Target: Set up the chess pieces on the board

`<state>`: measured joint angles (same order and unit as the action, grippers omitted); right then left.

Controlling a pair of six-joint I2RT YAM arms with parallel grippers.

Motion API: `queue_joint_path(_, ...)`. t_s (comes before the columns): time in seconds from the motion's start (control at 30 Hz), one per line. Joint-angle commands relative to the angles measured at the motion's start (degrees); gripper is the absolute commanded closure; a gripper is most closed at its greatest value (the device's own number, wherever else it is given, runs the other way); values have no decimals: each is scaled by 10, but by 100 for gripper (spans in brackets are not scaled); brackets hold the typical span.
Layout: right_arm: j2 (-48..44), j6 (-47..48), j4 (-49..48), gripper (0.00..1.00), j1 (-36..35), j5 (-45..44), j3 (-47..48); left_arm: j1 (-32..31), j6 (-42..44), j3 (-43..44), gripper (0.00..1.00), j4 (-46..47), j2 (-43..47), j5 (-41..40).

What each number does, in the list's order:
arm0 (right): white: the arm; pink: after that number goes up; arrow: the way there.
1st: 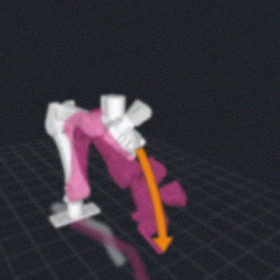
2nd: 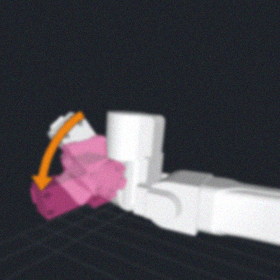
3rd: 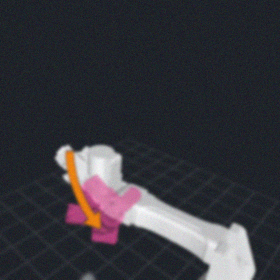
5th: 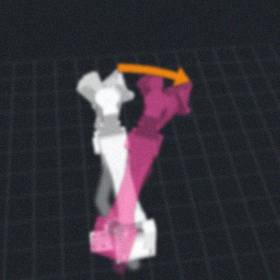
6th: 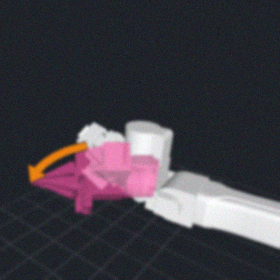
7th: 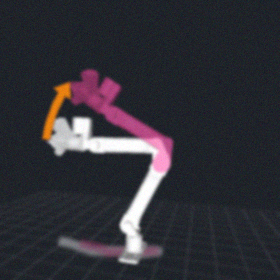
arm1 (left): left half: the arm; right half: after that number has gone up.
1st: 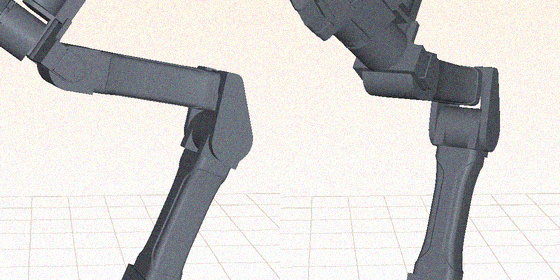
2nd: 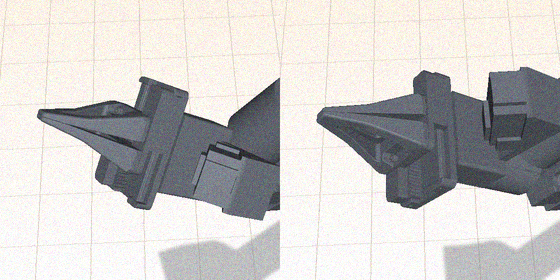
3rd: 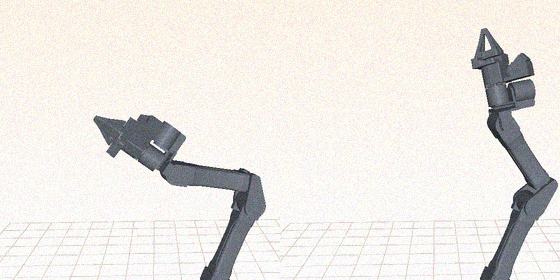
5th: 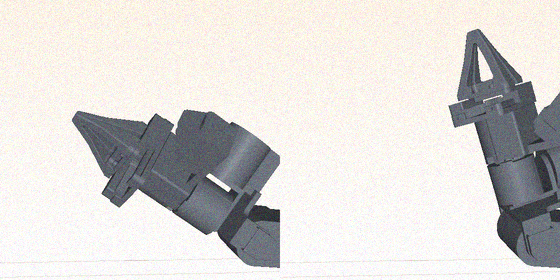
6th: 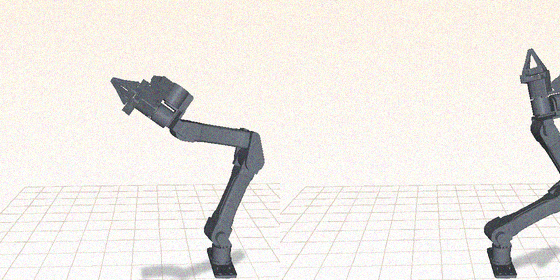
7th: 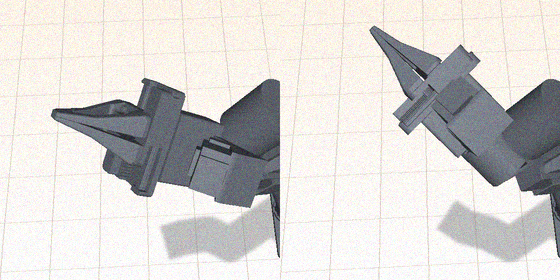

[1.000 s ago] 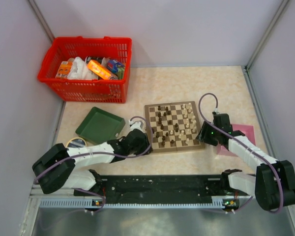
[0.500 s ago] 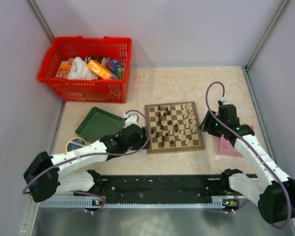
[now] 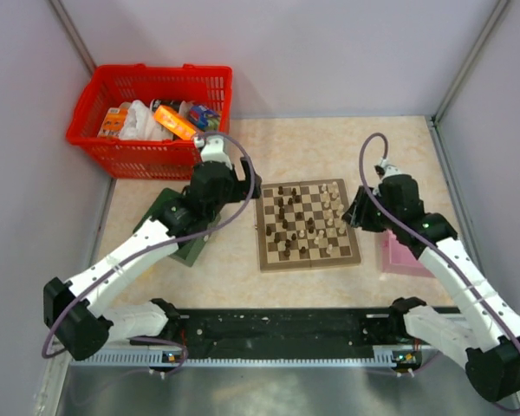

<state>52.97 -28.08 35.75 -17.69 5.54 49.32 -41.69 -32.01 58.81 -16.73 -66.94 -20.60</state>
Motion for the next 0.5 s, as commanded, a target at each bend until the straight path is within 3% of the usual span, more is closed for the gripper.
queue_joint_path(0.0, 30, -10, 31, 55, -95, -67, 10, 66, 38, 87, 1, 32, -45, 47)
queue_joint_path(0.17, 67, -56, 30, 53, -188, -148, -11, 86, 34, 105, 1, 49, -81, 85)
queue_joint_path(0.47, 108, -62, -5, 53, -196, -137, -48, 86, 23, 39, 1, 93, -73, 115)
